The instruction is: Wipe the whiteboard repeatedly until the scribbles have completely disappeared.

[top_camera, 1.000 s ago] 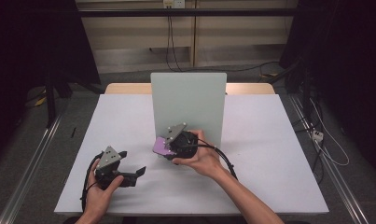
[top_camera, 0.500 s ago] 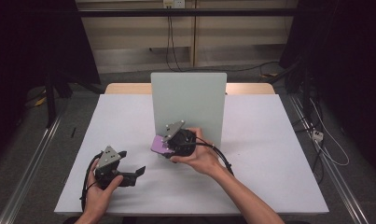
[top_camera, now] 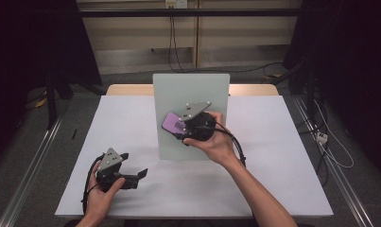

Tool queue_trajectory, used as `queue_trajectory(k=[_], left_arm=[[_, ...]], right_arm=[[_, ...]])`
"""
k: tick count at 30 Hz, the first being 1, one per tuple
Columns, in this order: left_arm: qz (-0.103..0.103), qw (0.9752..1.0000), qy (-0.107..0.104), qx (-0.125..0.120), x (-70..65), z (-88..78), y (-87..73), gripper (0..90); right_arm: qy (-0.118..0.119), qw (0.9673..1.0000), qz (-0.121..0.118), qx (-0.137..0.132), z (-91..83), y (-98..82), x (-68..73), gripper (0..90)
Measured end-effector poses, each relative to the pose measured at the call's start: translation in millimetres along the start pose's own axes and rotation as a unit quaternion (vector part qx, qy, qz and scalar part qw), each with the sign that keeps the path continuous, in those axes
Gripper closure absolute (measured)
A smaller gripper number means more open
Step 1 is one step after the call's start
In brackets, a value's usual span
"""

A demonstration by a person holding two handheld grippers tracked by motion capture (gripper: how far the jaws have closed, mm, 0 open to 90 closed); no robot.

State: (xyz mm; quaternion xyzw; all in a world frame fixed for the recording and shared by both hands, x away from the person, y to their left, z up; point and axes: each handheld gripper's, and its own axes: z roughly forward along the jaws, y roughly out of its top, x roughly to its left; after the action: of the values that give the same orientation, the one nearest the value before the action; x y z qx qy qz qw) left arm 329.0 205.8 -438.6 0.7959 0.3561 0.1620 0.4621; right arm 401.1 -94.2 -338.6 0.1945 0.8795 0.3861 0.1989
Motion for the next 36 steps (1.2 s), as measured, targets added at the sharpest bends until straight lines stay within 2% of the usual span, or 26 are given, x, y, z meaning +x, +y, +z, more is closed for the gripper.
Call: queue_trajectory(k=[7,11,13,21,25,27,30,36], left_arm=[[0.002,1.0,0.0,0.003,-0.5,1.0,-0.1,6.6],[0.004,1.0,0.0,0.004,0.1,0.4,-0.3,6.6],[0.004,1.0,0.0,0.005,0.5,0.5,-0.8,6.6],[-0.004,1.0,-0.001,0.003,3.3,-0.3,-3.2,6.6],[-0.008,1.0,-0.002,0.003,3.4,-1.0,-4.0,6.6],[-0.003,1.0,-0.001,0.002,4.0,-2.2,-3.7,6.6],[-0.01,0.9999,0.001,0.002,4.4,-2.3,-3.6,6.6],[-0.004,1.0,-0.001,0.006,1.6,-1.0,-2.8,6.6]], right_arm=[[0.006,1.0,0.001,-0.001,-4.8,-10.5,0.8,41.9],[0.018,0.9998,0.009,-0.007,-4.8,-15.5,2.1,41.9],[0.032,0.9992,0.02,-0.013,-4.9,-18.6,3.0,41.9],[0.04,0.9986,0.031,-0.016,-5.8,-24.5,4.4,41.9],[0.044,0.9985,0.03,-0.01,-3.8,-26.7,5.6,41.9],[0.047,0.9985,0.028,-0.006,-1.4,-28.3,6.4,41.9],[0.054,0.9982,0.026,0.004,1.6,-31.4,10.5,41.9],[0.058,0.9976,0.037,0.007,-3.4,-41.1,12.0,41.9]])
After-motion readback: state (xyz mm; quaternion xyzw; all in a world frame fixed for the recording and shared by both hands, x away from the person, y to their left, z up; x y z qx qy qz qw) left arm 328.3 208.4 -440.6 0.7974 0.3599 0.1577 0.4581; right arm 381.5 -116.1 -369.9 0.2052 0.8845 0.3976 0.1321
